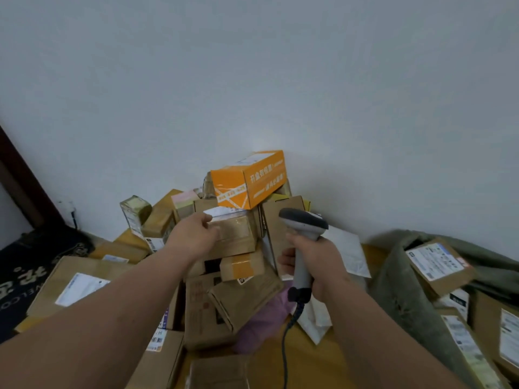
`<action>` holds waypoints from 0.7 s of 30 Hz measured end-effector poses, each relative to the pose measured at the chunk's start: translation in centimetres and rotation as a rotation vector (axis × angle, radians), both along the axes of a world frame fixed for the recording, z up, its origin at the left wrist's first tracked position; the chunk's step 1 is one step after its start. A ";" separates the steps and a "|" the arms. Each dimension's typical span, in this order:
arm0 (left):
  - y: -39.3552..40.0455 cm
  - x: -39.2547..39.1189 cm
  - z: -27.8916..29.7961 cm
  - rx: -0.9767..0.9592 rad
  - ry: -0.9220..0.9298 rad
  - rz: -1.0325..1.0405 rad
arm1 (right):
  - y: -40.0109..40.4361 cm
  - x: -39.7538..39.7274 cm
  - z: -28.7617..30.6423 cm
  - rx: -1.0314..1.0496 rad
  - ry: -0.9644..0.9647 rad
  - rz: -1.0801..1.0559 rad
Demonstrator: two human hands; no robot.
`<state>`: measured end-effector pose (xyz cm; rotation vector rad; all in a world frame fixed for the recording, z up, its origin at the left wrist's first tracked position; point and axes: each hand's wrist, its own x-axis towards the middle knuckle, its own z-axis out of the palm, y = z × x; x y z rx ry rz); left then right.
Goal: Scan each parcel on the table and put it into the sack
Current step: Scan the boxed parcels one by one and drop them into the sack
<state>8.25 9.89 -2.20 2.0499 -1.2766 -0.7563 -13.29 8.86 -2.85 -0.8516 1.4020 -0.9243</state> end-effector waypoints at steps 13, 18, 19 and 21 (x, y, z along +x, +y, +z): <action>-10.2 2.9 1.2 -0.073 0.288 0.065 | -7.9 4.9 1.4 -0.108 0.106 -0.045; -14.0 3.4 1.3 -0.061 0.456 0.103 | -10.1 6.5 2.2 -0.164 0.142 -0.078; -14.6 3.5 1.2 -0.041 0.486 0.111 | -10.4 6.8 2.3 -0.172 0.139 -0.075; -15.7 3.8 1.0 0.000 0.552 0.120 | -11.0 7.6 2.4 -0.187 0.148 -0.057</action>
